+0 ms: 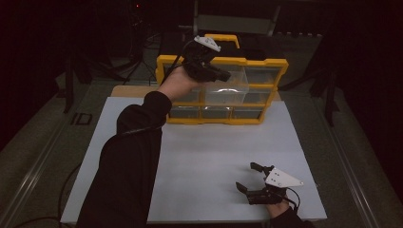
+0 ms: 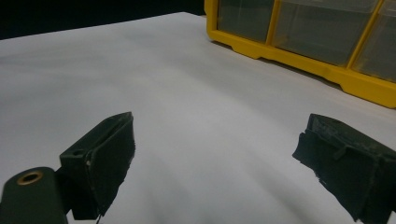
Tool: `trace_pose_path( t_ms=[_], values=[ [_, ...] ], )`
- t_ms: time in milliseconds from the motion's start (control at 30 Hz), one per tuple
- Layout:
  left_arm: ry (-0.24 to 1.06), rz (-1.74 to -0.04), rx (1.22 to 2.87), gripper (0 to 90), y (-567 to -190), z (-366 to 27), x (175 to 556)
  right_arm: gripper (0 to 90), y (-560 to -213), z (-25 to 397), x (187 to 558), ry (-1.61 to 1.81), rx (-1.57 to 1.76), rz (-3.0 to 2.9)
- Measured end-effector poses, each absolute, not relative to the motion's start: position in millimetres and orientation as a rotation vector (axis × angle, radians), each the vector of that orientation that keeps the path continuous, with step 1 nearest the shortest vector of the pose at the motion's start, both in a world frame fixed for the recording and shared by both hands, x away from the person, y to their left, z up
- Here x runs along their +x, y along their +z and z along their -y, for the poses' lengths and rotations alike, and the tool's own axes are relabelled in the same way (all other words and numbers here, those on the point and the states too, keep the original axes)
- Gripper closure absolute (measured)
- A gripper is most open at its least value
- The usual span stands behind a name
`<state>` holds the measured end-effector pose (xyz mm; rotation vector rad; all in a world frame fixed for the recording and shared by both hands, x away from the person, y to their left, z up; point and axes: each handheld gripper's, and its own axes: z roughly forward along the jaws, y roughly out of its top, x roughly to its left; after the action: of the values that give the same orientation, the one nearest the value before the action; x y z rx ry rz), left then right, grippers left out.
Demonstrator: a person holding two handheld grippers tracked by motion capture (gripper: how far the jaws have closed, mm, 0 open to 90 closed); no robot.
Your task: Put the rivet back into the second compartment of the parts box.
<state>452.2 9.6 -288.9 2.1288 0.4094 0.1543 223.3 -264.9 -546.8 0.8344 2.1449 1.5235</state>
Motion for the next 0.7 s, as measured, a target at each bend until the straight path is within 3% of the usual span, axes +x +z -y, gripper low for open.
trace_pose_path(
  t_ms=[33, 200, 267, 300, 500, 700],
  values=[
    [0.156, -0.418, 2.12, 83.7, -289, -11, 453, 9.7, -547, 265, 223, 1.523, 0.834, -2.145],
    [0.166, -0.451, 2.08, 62.5, -286, -15, 449, 9.6, -547, 265, 223, 1.522, 0.835, -2.145],
    [0.168, -0.451, 2.072, 61.7, -284, -18, 447, 9.7, -547, 265, 223, 1.52, 0.836, -2.145],
    [0.154, -0.455, 2.057, 54.0, -282, -22, 444, 9.7, -546, 265, 223, 1.521, 0.835, -2.144],
    [0.166, -0.482, 2.04, 29.8, -277, -34, 433, 9.7, -546, 265, 223, 1.516, 0.838, -2.145],
    [0.168, -0.5, 2.018, 12.1, -271, -49, 425, 9.7, -547, 265, 223, 1.51, 0.839, -2.146]
  ],
)
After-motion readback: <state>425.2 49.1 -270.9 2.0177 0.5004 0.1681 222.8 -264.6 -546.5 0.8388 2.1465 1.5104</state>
